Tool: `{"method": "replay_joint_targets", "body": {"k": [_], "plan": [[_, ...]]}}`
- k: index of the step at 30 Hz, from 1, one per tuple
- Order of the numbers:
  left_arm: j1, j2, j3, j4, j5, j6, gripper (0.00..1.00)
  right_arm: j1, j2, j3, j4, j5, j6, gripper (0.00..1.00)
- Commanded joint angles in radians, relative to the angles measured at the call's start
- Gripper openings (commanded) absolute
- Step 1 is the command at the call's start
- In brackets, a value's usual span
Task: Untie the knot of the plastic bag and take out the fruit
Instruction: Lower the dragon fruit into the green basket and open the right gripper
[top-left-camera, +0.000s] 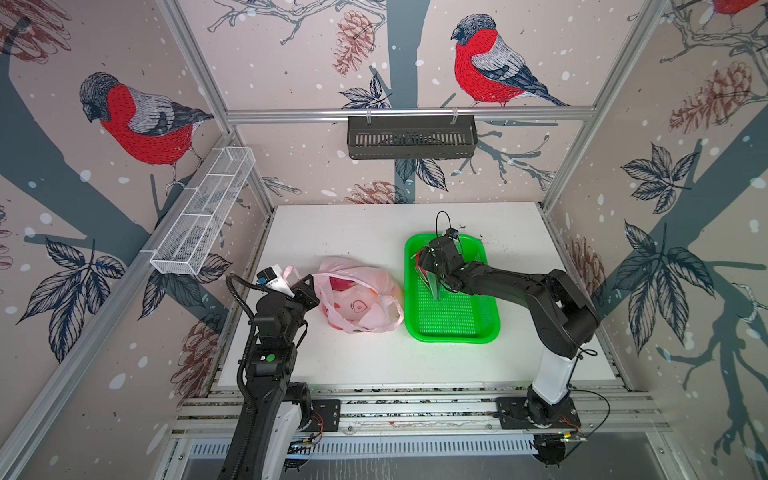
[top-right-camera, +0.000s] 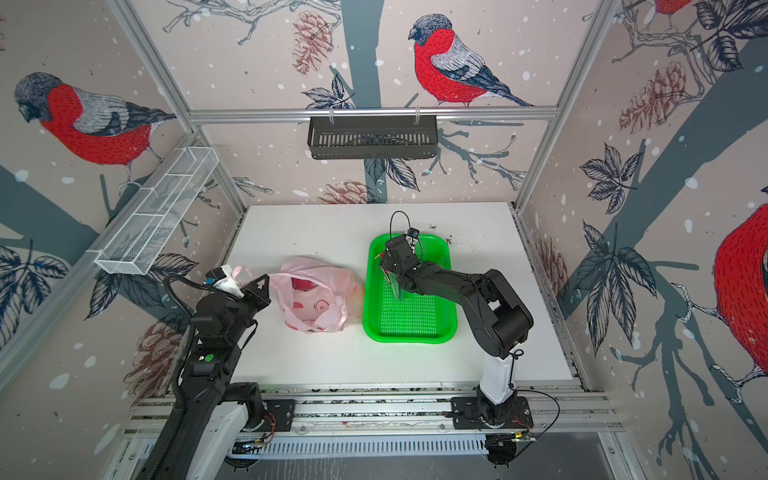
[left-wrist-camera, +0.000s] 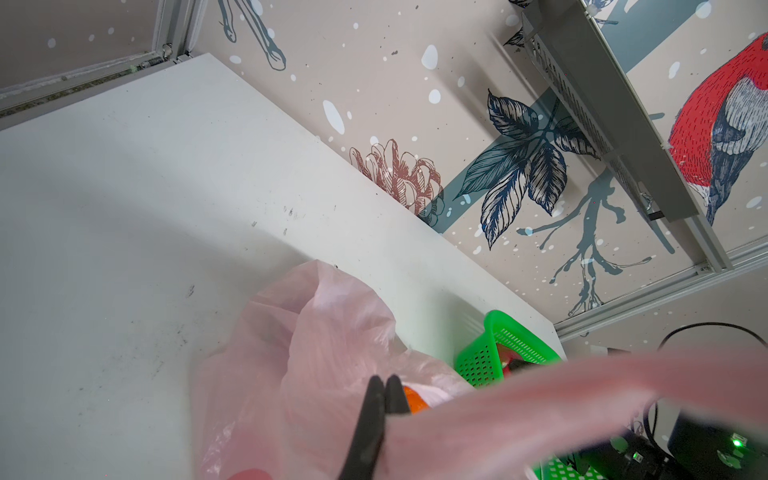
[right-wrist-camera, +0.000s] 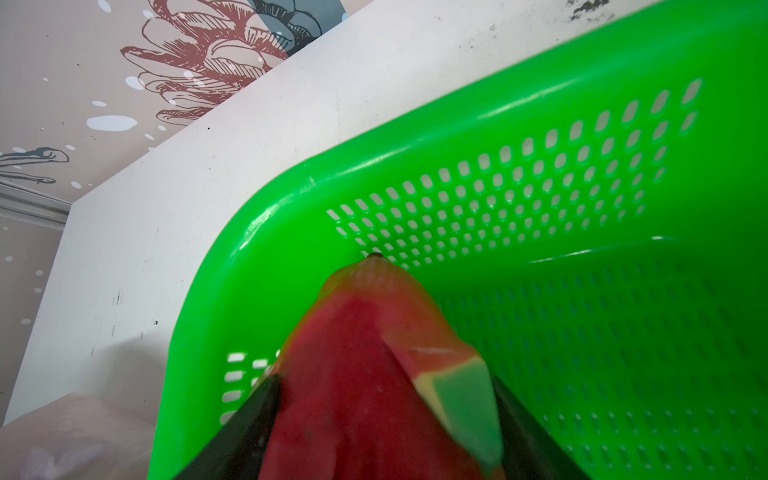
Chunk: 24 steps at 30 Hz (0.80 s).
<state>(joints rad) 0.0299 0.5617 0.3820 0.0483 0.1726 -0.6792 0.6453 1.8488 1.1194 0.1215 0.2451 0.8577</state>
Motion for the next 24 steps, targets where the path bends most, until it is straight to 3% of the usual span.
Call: {"method": "replay_joint_targets", "body": {"k": [1, 8, 24], "plan": [[0.0, -0.008, 0.0, 0.007, -0.012, 0.012, 0.0, 0.004, 0.001, 0.01, -0.01, 0.014, 0.004, 0.51], [0.001, -0.023, 0.001, -0.003, -0.013, 0.01, 0.0, 0.014, -0.005, 0.026, -0.048, 0.036, 0.003, 0.7], [0.001, -0.017, 0.007, 0.004, 0.001, 0.009, 0.0, 0.025, -0.038, 0.031, -0.096, 0.077, -0.003, 0.89]]}}
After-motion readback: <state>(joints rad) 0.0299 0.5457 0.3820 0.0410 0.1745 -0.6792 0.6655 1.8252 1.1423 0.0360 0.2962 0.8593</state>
